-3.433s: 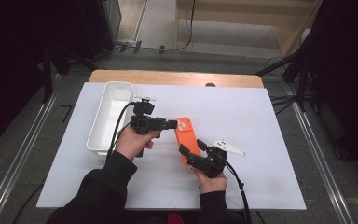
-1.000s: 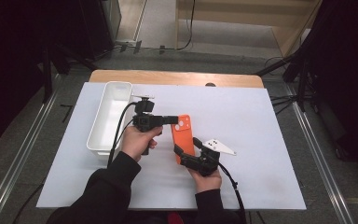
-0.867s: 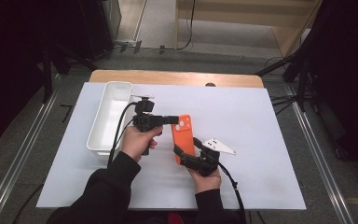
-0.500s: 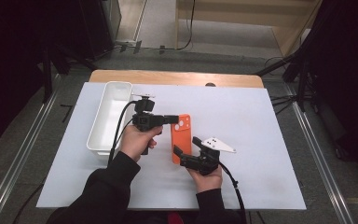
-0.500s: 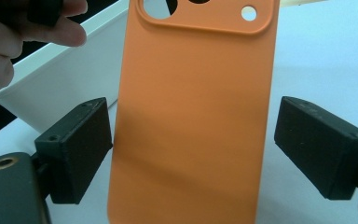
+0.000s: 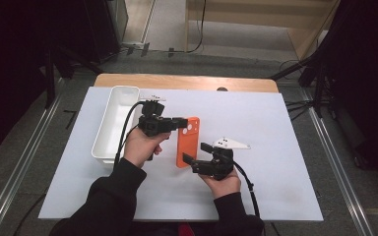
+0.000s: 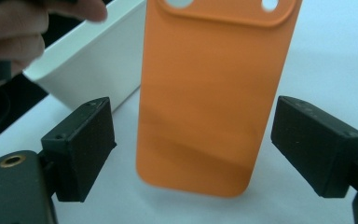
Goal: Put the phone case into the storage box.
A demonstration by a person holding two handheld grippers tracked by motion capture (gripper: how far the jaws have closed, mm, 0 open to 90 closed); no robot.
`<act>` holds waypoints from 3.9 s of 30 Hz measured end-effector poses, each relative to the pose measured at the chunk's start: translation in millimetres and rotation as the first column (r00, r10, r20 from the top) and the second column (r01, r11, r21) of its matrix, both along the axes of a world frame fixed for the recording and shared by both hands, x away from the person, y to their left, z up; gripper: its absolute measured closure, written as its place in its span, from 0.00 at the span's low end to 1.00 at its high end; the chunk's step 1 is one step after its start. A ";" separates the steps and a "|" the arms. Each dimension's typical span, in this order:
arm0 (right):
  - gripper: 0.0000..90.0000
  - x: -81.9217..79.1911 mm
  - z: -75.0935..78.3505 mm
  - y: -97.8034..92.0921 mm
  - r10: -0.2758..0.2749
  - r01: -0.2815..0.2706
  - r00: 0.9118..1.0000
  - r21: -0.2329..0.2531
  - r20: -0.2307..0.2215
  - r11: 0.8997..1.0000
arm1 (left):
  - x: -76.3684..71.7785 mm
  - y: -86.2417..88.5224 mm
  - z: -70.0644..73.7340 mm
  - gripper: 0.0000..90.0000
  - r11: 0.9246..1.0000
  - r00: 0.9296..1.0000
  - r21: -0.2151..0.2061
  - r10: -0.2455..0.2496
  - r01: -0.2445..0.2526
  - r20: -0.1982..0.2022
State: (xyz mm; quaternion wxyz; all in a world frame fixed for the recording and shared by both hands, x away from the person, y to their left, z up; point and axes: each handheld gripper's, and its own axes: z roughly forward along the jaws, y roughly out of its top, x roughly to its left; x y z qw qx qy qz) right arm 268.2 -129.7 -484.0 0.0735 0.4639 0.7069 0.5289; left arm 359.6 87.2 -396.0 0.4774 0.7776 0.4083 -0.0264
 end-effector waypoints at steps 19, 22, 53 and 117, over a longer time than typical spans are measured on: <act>0.24 9.8 14.7 -26.8 0.184 -0.185 0.983 -0.060 -0.017 0.981 | -4.8 5.2 7.7 0.85 0.992 0.991 0.026 -0.128 0.127 0.028; 0.24 10.4 17.5 -30.8 0.233 -0.233 0.972 -0.060 -0.009 0.971 | -5.5 5.3 8.1 0.85 0.987 0.987 0.026 -0.159 0.158 0.029; 0.27 22.1 50.0 -64.9 0.433 -0.432 0.901 -0.144 -0.027 0.890 | -18.1 3.6 13.6 0.85 0.913 0.911 0.054 -0.407 0.404 0.069; 0.59 67.6 54.8 -59.7 0.652 -0.654 0.755 -0.008 -0.073 0.757 | -15.0 -1.9 2.2 0.85 0.855 0.856 -0.030 -0.517 0.517 0.006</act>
